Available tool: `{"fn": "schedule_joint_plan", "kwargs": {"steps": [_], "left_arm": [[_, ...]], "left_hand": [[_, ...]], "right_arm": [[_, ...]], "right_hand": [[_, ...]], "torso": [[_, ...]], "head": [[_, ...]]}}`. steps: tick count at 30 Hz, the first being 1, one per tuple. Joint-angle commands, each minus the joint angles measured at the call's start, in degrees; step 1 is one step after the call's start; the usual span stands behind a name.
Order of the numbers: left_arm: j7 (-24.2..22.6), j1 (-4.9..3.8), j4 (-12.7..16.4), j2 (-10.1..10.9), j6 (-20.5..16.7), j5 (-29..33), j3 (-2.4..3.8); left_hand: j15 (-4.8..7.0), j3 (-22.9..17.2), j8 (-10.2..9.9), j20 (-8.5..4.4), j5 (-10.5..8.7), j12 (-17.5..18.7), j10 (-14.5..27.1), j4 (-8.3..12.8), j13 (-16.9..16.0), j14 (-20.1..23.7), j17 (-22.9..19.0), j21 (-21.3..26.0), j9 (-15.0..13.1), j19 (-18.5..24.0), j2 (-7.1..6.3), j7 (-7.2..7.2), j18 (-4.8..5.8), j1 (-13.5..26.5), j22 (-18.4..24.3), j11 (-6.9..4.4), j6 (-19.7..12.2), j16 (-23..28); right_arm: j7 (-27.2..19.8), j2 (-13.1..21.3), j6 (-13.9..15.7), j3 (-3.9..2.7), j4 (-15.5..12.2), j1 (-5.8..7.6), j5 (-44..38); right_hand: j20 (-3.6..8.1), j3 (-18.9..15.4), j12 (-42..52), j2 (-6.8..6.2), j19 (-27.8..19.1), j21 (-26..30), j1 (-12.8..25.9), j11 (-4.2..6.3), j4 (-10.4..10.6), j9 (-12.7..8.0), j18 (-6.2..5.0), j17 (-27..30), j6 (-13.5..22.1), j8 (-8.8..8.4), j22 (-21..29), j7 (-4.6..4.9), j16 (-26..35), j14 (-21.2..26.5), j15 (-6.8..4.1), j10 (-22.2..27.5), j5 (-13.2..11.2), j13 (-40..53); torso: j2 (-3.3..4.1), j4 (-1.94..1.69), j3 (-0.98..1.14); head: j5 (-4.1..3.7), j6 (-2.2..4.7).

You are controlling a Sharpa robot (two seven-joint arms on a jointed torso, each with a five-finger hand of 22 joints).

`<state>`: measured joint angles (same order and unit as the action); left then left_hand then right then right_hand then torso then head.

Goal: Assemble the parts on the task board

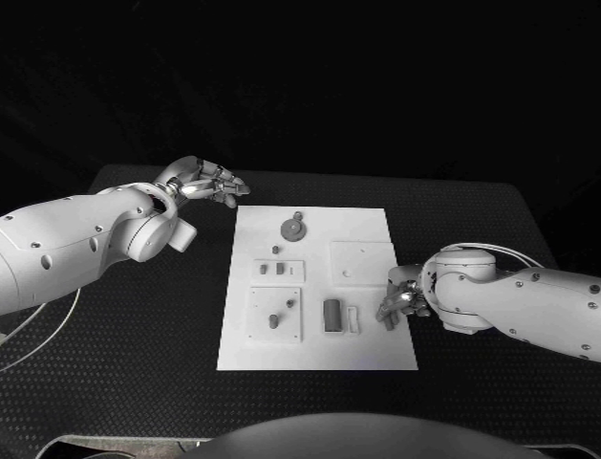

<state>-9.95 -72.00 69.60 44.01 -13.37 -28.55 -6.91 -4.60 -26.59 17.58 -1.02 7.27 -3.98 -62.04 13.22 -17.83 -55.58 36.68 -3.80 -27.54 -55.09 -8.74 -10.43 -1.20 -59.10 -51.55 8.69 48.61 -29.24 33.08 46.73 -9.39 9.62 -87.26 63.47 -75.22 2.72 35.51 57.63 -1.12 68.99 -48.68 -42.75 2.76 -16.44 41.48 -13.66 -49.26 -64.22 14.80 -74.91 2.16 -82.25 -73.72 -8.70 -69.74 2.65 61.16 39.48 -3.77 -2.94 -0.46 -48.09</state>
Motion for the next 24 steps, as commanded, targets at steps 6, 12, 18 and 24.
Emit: {"fn": "schedule_joint_plan", "kwargs": {"steps": [6,12,18,24], "left_arm": [[-0.14,-0.11,0.22,0.08,0.71,-0.16,0.03],[0.33,-0.11,0.17,0.07,0.66,-0.47,0.03],[0.46,-0.11,0.17,0.02,0.64,-0.65,0.03],[0.55,-0.11,0.16,0.03,0.70,-0.78,0.03]], "left_hand": [[-0.17,-0.05,0.18,0.07,-0.29,-0.13,-0.06,-0.38,0.02,-0.11,0.09,-0.29,0.09,0.51,0.15,0.10,0.34,0.49,0.06,-0.27,0.03,0.40],[-0.15,-0.09,0.16,0.06,-0.27,-0.13,-0.08,-0.40,0.02,-0.15,0.14,-0.32,0.10,0.48,0.25,0.09,0.32,0.44,0.05,-0.28,0.00,0.41],[-0.14,-0.11,0.16,0.06,-0.27,-0.14,-0.11,-0.46,0.01,-0.21,0.19,-0.35,0.11,0.45,0.34,0.08,0.31,0.45,0.04,-0.28,-0.01,0.42],[-0.13,-0.17,0.16,0.04,-0.26,-0.14,-0.12,-0.47,0.01,-0.24,0.24,-0.36,0.11,0.43,0.41,0.08,0.30,0.38,0.03,-0.29,-0.01,0.44]], "right_arm": [[0.23,-0.19,-0.52,0.91,-0.19,-1.15,-3.15],[-0.26,-0.01,0.49,0.94,-0.55,-1.16,-2.20],[-0.72,0.22,2.08,0.94,-0.36,-1.15,1.38],[-1.01,1.12,4.58,0.89,-1.38,-1.14,5.54]], "right_hand": [[0.18,1.19,-0.01,-1.69,-1.07,-0.25,-8.52,-1.35,-0.49,-1.07,-1.33,0.06,6.21,-4.11,-1.08,2.91,0.09,0.56,1.16,0.61,0.10,0.19],[-0.08,3.47,0.16,-0.17,-1.52,-0.37,-15.67,-1.69,-0.45,-1.19,-1.24,0.00,6.19,-4.18,-1.14,3.24,0.03,0.74,1.55,0.74,0.10,0.30],[-0.34,3.54,0.34,0.48,-1.33,-0.57,-15.87,-1.68,-0.43,-1.15,-1.25,-0.05,5.76,-3.97,-1.14,3.22,-0.12,0.57,1.57,0.46,0.10,0.32],[-0.45,3.44,0.53,0.52,-1.14,-0.74,-15.87,-1.57,-0.44,-1.08,-1.33,-0.08,5.31,-3.74,-1.15,3.10,-0.26,0.39,1.50,0.15,0.10,0.33]], "torso": [[-0.02,-0.03,-0.01],[-0.01,0.00,0.01],[0.01,-0.02,0.02],[0.02,-0.05,0.03]], "head": [[-0.05,-0.13],[-0.10,-0.14],[-0.15,0.00],[-0.14,-0.06]]}}
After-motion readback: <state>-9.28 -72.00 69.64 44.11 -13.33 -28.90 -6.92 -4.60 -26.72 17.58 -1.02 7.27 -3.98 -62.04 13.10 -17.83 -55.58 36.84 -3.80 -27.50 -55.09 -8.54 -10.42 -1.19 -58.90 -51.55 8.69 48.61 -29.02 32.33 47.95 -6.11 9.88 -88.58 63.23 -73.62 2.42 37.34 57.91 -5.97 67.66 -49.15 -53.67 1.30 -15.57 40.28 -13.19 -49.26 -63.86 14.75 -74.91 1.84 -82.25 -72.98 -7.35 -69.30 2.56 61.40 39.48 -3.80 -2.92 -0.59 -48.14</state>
